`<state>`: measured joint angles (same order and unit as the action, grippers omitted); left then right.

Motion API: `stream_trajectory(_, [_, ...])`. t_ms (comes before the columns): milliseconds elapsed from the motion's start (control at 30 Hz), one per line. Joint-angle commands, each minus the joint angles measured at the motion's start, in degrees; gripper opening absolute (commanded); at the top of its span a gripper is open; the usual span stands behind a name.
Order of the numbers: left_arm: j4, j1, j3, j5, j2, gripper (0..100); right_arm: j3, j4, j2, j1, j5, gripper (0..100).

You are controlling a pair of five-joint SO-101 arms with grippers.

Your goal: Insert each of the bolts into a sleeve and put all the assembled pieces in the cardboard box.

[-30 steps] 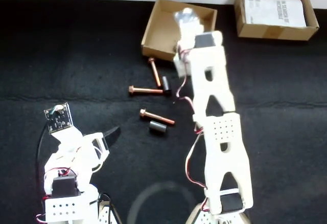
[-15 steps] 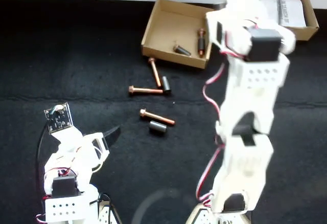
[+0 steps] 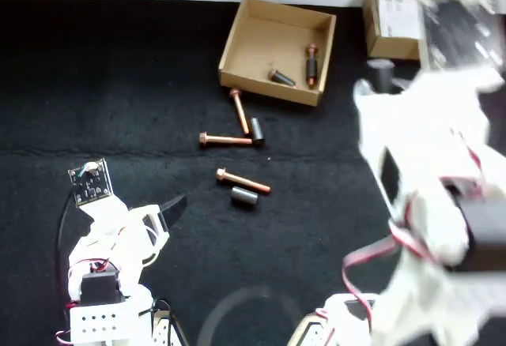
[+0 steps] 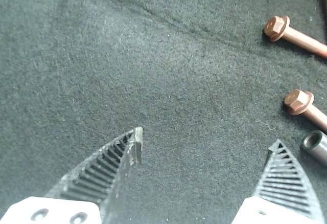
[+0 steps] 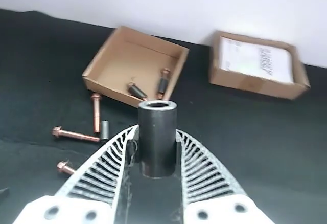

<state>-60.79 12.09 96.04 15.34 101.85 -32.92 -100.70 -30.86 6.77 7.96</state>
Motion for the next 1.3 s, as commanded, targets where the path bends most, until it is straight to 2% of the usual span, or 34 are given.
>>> stream_trajectory(0, [-0.7, 0.4, 1.1, 0.1, 1.3, 37, 10.8, -0.3, -11.5, -6.7, 0.5, 0.7])
stream_trajectory(100, [-1.1, 0.4, 1.1, 0.1, 1.3, 37, 21.4, -0.2, -20.4, -13.5, 0.5, 0.7])
stream_trajectory(367, [-0.9, 0.4, 1.1, -0.1, 1.7, 37, 46.3, 1.5, -43.0, -24.4, 0.2, 0.7])
stream_trajectory(533, [-1.0, 1.7, -1.0, -0.3, 1.7, 37, 63.1, 13.9, -59.5, -33.5, 0.2, 0.7])
stream_trajectory(667, [-1.3, 2.0, -6.3, -2.7, 1.3, 37, 77.7, 26.3, -74.5, -37.5, -2.3, 0.7])
stream_trajectory(800, [-1.6, 1.9, -11.0, -6.6, 1.2, 37, 81.0, 29.8, -72.8, -43.5, -10.6, 0.7])
stream_trajectory(933, [-6.9, 1.1, -18.3, -8.4, -1.2, 37, 85.3, 35.1, -72.7, -49.2, -18.6, 0.7])
stream_trajectory(1033, [-11.0, -0.9, -26.2, -7.9, -8.3, 37, 91.4, 41.7, -72.8, -52.6, -23.6, 0.7])
stream_trajectory(1267, [-19.0, -10.2, -48.9, 0.7, -33.4, 37, 106.8, 58.4, -74.3, -61.8, -24.5, 0.7])
